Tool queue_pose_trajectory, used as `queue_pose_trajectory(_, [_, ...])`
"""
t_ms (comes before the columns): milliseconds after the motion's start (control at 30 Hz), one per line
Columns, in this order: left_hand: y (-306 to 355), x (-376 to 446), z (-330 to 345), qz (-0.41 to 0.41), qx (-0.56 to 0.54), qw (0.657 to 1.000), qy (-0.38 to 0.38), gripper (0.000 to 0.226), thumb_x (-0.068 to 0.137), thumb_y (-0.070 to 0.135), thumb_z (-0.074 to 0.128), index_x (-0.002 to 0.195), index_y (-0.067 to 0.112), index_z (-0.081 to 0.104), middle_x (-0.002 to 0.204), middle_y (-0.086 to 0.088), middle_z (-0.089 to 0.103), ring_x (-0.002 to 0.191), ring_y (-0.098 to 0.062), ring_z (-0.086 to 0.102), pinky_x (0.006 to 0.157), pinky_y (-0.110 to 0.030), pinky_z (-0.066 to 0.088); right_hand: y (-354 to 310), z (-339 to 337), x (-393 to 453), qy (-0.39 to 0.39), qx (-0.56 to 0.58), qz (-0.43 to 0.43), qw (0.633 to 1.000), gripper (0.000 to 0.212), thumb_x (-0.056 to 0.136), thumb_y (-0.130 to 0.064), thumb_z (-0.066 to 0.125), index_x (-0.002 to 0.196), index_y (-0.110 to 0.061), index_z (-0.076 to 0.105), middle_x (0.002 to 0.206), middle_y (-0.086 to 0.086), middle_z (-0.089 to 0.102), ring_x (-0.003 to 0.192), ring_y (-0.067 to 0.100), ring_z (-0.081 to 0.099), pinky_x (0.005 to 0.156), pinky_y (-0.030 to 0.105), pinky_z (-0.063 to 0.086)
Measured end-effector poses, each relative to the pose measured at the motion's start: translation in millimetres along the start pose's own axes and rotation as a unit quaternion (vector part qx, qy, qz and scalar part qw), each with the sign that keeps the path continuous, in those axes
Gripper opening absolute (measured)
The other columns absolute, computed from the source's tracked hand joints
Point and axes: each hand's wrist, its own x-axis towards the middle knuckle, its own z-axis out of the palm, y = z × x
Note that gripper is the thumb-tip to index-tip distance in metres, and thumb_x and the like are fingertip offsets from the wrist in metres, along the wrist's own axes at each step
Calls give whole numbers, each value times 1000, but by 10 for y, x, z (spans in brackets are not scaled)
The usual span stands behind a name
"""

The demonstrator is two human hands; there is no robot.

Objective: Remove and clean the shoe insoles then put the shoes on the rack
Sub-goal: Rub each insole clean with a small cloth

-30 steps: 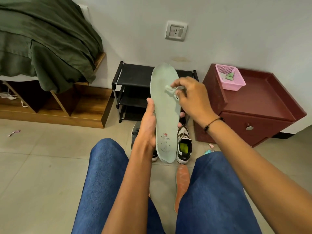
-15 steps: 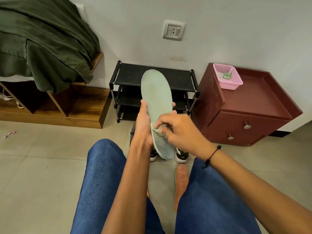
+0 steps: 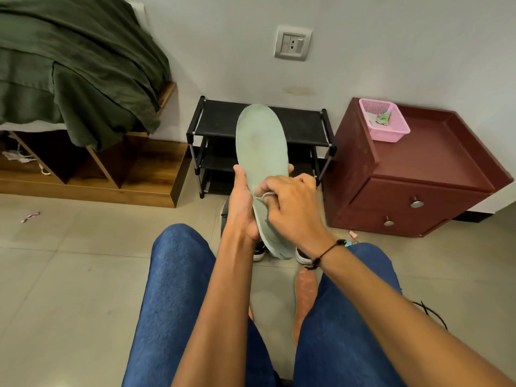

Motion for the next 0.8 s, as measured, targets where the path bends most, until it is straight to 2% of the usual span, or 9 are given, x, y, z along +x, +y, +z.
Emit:
queue_pose_trajectory(100, [28,-17,-55,6,-7,1000,-4,91,88,73,15,102,4,72,95,-12,68,77,-19,65,72,-29,56,-67,-28,-193,-21,129,44,990,20,76,-2,56,79,-18,68,81,-11,67,78,14,61,80,36,45])
queue_pose_trajectory(233, [43,-23,-97,33,-5,999,11,85,89,71,15,116,5,61,102,-10,63,80,-18,62,69,-29,56,-53,-184,-414,-157,232,74,957,27,79,3,61,77,-24,68,78,-15,64,77,1,58,70,16,46])
queue_pose_trajectory(267, [41,-28,-98,35,1,999,15,86,89,72,14,114,5,63,101,-10,64,79,-18,62,69,-29,55,-29,-220,-425,-166,257,79,949,34,78,5,61,75,-28,67,77,-17,64,76,0,58,68,13,45])
queue_pose_trajectory(333, [23,-37,-110,28,0,999,23,92,88,73,12,100,5,73,93,-10,67,76,-19,63,71,-30,54,65,-266,-349,-107,309,111,938,42,78,9,59,72,-32,65,75,-19,64,72,-2,56,66,12,44])
queue_pose_trajectory(433, [-18,-18,-174,14,19,999,43,96,87,74,8,87,6,77,84,-10,69,71,-20,66,70,-31,55,196,-229,-190,-42,315,150,936,40,79,8,57,71,-30,64,80,-16,64,76,-3,56,67,14,46])
queue_pose_trajectory(533, [-76,21,-259,1,-23,996,89,98,86,75,8,92,0,72,80,-13,66,69,-21,63,68,-29,54,205,-17,-296,-153,287,154,933,38,77,5,60,69,-32,64,74,-15,63,70,-1,54,65,19,44])
queue_pose_trajectory(600, [-144,47,-384,0,-4,992,124,93,85,76,9,102,1,62,80,-12,62,70,-21,59,68,-30,52,208,125,-439,-187,298,174,920,36,77,4,61,69,-32,65,72,-14,64,67,-3,55,65,19,44])
queue_pose_trajectory(700, [-285,-6,-556,-34,50,978,197,75,88,70,17,99,6,55,76,-10,58,63,-21,58,60,-27,51,261,212,-559,-193,364,236,880,37,78,12,58,69,-24,66,69,-9,65,62,-2,57,61,18,45])
queue_pose_trajectory(800, [-449,9,-714,-82,72,953,281,70,96,59,15,87,1,55,59,-12,63,62,-24,56,53,-25,52,360,270,-611,-229,433,325,809,31,80,16,55,73,-12,66,72,2,63,63,6,59,55,17,49])
